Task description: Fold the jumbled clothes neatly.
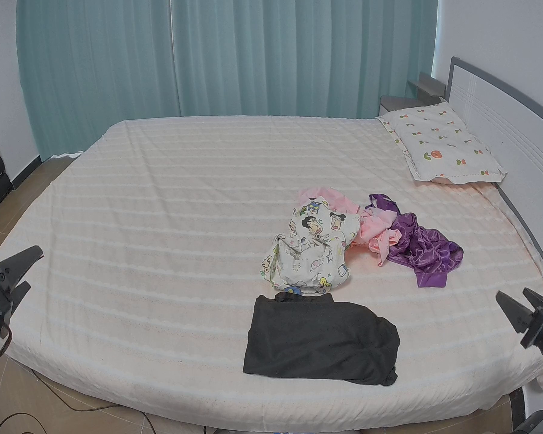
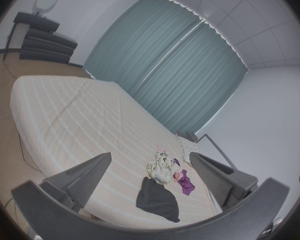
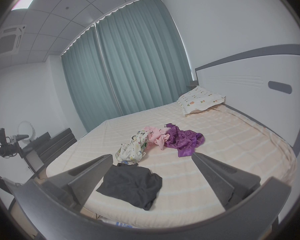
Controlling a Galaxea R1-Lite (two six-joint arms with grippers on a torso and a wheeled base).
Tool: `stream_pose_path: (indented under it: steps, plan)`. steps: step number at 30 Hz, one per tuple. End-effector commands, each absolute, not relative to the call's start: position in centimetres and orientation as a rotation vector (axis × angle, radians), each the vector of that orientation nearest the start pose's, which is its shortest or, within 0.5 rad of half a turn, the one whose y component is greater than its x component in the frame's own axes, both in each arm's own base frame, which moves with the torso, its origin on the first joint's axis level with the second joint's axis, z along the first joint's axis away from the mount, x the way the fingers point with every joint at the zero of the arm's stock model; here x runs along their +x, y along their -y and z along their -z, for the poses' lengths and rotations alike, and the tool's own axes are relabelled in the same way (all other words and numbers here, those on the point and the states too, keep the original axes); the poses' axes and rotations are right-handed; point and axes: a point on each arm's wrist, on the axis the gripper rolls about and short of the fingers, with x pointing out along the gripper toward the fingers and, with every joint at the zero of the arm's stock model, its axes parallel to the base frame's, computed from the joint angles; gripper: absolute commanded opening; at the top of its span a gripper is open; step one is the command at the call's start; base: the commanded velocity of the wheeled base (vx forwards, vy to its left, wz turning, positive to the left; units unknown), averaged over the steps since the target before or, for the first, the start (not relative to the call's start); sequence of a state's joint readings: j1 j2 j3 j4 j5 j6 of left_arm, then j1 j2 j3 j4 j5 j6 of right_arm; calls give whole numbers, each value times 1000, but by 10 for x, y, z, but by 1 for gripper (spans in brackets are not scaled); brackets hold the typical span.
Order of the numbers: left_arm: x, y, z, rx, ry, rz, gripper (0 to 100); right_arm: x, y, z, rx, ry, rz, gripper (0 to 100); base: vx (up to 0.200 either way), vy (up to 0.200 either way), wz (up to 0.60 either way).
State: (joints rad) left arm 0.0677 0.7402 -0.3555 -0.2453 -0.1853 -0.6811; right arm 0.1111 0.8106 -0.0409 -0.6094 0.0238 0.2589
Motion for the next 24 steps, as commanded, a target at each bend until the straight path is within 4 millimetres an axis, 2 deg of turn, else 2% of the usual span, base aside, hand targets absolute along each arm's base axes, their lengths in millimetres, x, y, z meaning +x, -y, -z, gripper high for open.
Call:
stream_pose_path:
  steps: [1,2,4,6,7,11,16,18,22,24]
  plan:
    - [1,0,-137,-400,75,-44,100,-25,-1,-81,118,6,-28,100,0,0,0]
    - [-9,1,-128,-319,128,-59,100,-25,0,-82,117,6,-11,100,0,0,0]
    - [-19,1,-120,-235,193,-57,100,-25,0,-82,112,8,0,100,0,0,0]
    - [-21,1,-112,-173,204,-75,100,-25,0,-82,104,10,12,100,0,0,0]
    - [-17,0,-102,-96,164,-122,100,-25,1,-82,80,11,38,100,0,0,0]
    - [-16,-2,-85,-58,-6,-201,100,-25,2,-82,0,6,87,100,0,0,0]
    - [-19,-1,-80,-61,-21,-79,100,-25,2,-82,-70,5,83,100,0,0,0]
    - [-23,0,-76,-8,2,-9,100,-26,2,-83,-84,9,86,100,0,0,0]
    - [-23,0,-76,14,-5,3,100,-26,2,-82,-77,-2,80,100,0,0,0]
    - [-23,0,-76,17,-6,6,100,-25,0,-82,-72,-1,20,100,0,0,0]
